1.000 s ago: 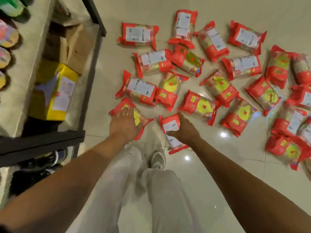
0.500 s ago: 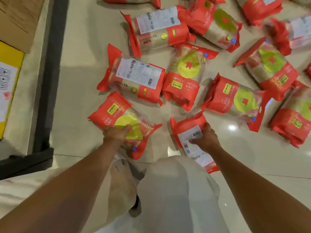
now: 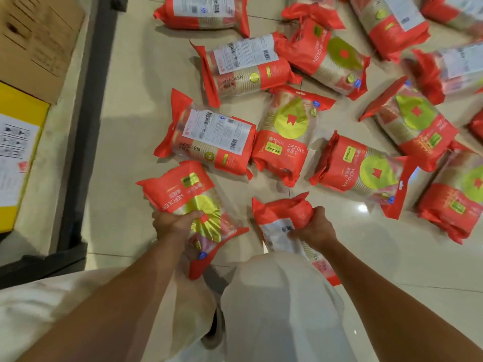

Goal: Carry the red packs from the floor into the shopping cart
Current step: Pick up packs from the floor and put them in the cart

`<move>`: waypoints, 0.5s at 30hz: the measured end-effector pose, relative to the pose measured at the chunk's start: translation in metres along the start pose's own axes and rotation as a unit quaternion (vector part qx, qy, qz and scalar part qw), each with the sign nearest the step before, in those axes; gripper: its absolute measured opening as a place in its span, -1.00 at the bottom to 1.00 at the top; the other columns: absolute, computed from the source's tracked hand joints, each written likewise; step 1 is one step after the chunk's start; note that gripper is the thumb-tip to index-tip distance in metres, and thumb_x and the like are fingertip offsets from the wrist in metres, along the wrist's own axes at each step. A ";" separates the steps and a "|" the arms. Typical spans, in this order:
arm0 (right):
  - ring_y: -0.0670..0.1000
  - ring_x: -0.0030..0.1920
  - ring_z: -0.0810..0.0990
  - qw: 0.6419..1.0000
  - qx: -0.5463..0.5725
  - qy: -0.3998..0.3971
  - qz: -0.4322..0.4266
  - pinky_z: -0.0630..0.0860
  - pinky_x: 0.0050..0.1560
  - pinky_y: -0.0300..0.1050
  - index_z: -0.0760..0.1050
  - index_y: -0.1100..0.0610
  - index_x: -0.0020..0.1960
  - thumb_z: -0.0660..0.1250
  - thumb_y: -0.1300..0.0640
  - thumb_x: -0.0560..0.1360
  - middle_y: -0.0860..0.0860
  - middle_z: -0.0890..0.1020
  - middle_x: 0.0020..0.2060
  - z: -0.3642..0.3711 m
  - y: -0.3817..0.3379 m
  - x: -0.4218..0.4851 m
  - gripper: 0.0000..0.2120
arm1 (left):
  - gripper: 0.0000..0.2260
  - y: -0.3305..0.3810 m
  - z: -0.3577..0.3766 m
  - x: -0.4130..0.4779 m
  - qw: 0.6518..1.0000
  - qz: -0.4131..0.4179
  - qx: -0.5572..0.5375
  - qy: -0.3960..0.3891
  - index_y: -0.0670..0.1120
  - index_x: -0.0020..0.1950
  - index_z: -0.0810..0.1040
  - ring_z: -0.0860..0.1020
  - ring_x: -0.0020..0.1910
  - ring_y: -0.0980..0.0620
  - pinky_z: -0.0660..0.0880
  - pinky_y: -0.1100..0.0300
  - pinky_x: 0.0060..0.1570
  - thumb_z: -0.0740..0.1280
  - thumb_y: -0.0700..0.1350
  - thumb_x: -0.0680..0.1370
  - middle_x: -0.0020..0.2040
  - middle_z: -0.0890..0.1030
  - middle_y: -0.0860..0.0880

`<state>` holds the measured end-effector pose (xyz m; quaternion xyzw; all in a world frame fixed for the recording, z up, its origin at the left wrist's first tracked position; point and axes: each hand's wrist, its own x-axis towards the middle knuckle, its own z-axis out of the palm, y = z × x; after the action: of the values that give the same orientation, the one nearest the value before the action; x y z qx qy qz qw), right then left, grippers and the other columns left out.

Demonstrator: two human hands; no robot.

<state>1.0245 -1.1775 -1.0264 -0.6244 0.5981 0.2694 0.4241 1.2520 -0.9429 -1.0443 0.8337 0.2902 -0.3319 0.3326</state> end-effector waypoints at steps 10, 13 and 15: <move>0.14 0.16 0.60 0.966 0.192 0.082 -0.154 0.56 0.21 0.13 0.27 0.10 0.33 0.69 0.17 0.29 0.04 0.58 0.17 -0.176 -0.132 -0.239 -0.20 | -0.13 0.146 -0.160 -0.215 0.970 0.234 0.063 -0.021 -0.02 0.15 0.43 0.65 0.01 -0.14 0.64 -0.05 -0.08 0.68 0.17 -0.05 0.11 0.61 -0.10; 0.12 0.18 0.63 0.945 0.229 0.098 -0.210 0.56 0.26 0.18 0.29 0.11 0.27 0.74 0.09 0.18 0.03 0.61 0.16 -0.250 -0.180 -0.343 -0.16 | -0.16 0.215 -0.231 -0.315 0.951 0.307 0.031 -0.022 0.01 0.19 0.38 0.62 0.07 -0.14 0.61 -0.10 0.02 0.70 0.09 0.02 0.16 0.58 -0.11; 0.08 0.16 0.64 0.927 0.254 0.119 -0.249 0.57 0.27 0.18 0.31 0.11 0.31 0.71 -0.02 0.08 0.00 0.63 0.14 -0.301 -0.208 -0.411 -0.06 | -0.16 0.261 -0.279 -0.382 0.935 0.354 -0.005 -0.022 0.00 0.24 0.40 0.64 0.07 -0.13 0.61 -0.16 0.09 0.73 0.00 0.07 0.16 0.62 -0.09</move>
<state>1.1188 -1.2362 -0.4872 -0.6521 0.5184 -0.0819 0.5471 1.3036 -0.9943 -0.5091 0.8732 -0.0297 -0.2097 0.4388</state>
